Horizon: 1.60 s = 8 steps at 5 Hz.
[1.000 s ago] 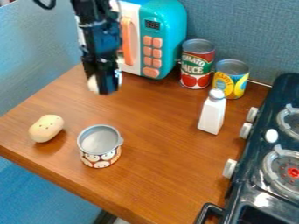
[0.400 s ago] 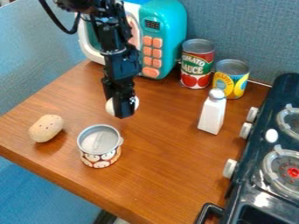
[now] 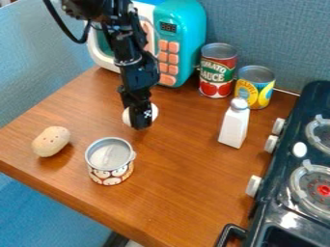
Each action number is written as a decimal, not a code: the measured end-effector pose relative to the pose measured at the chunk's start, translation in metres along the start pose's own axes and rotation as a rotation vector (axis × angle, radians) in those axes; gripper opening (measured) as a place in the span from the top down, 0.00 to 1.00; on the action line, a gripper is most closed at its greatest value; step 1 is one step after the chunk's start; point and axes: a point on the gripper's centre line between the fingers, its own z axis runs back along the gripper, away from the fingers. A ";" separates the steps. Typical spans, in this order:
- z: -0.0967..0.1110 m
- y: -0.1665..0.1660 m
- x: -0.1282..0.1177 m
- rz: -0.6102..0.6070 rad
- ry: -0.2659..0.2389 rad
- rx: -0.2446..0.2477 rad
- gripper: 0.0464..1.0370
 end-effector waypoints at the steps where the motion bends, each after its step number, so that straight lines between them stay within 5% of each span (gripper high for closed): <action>1: -0.013 0.000 -0.002 -0.005 0.018 -0.019 0.33; 3: -0.019 0.004 -0.001 0.040 0.058 -0.051 0.23; 4: -0.017 0.004 -0.002 0.054 0.041 -0.077 0.06; 7: 0.055 0.019 -0.025 0.133 -0.149 -0.127 0.05; 8: 0.073 0.031 -0.062 0.204 -0.132 -0.070 0.04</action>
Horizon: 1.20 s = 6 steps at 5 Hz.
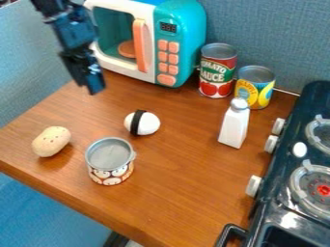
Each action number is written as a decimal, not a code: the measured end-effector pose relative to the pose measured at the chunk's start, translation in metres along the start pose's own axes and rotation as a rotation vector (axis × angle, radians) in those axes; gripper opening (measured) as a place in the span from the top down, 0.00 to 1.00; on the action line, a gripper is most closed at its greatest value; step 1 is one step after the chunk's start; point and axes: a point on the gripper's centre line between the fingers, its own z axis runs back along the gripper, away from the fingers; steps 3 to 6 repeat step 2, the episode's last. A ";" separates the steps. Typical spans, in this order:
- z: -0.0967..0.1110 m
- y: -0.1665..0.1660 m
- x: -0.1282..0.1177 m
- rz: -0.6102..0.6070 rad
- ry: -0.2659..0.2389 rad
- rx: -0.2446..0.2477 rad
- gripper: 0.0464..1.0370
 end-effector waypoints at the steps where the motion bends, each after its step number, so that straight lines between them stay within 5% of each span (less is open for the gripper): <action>1: 0.002 0.028 -0.047 0.034 0.070 0.069 0.04; 2: 0.007 0.050 -0.077 0.109 0.081 0.089 0.04; 6: 0.007 0.050 -0.077 0.109 0.081 0.089 0.04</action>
